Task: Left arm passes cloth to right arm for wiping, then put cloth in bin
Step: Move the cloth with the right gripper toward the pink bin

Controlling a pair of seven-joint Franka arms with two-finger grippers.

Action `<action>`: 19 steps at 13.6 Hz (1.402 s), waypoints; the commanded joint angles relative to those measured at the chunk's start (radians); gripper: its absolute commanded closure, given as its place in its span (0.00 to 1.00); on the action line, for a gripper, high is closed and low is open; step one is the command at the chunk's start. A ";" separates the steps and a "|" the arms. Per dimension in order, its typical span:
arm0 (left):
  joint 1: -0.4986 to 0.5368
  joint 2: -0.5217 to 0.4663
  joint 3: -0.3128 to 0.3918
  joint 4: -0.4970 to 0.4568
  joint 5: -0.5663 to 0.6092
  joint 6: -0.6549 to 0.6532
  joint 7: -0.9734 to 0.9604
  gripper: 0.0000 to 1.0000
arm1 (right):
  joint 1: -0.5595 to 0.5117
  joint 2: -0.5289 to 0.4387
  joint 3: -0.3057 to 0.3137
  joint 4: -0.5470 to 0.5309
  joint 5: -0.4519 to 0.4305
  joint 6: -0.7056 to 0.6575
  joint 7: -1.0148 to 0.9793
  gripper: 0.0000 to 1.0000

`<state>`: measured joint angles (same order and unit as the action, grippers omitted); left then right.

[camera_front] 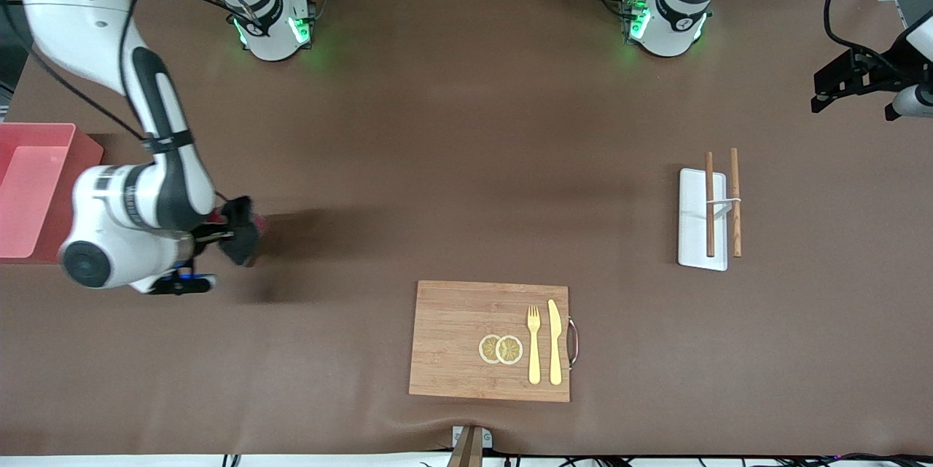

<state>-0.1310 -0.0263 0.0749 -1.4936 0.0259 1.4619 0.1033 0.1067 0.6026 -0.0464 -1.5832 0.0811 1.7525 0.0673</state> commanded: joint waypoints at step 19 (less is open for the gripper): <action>-0.024 0.026 -0.063 0.012 -0.030 0.051 -0.037 0.00 | -0.162 -0.116 -0.209 0.204 -0.150 -0.174 -0.924 1.00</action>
<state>-0.1583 0.0069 0.0115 -1.4877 -0.0165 1.5122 0.0765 -0.0525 0.4987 -0.1884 -1.4245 -0.0449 1.6322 -0.7006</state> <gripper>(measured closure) 0.000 0.960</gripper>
